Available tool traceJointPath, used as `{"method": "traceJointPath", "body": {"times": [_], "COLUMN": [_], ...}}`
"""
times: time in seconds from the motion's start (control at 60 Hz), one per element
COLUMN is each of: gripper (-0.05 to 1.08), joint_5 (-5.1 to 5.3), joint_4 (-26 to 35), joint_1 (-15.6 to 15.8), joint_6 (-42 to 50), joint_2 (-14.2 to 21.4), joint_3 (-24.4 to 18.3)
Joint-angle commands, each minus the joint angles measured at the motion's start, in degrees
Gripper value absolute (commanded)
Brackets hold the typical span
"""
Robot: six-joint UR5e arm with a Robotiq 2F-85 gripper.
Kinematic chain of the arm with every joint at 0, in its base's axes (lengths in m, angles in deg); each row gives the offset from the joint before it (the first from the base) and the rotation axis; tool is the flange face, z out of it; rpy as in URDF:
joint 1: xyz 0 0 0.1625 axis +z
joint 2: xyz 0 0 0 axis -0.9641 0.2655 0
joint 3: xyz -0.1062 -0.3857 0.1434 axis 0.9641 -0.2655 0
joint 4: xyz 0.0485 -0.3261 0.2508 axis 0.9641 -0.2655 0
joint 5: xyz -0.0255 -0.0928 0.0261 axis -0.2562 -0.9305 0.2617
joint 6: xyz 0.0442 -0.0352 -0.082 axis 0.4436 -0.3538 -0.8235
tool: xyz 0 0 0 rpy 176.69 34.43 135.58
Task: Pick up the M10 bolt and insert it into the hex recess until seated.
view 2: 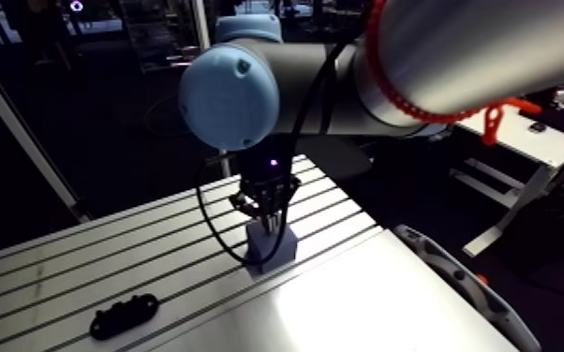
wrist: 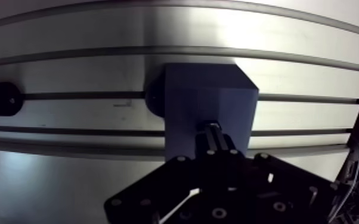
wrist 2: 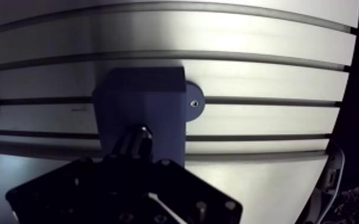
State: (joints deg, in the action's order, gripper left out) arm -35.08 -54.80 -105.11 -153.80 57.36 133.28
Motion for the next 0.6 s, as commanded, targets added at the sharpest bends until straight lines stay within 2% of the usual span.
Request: {"method": "traceJointPath", "body": {"times": [0.017,0.6], "gripper": [1.08,1.08], "joint_5": [0.00,0.00], "joint_4": [-0.06,0.02], "joint_1": [0.00,0.00], "joint_6": [-0.01,-0.09], "joint_2": [-0.22,-0.40], "joint_3": [0.00,0.17]}}
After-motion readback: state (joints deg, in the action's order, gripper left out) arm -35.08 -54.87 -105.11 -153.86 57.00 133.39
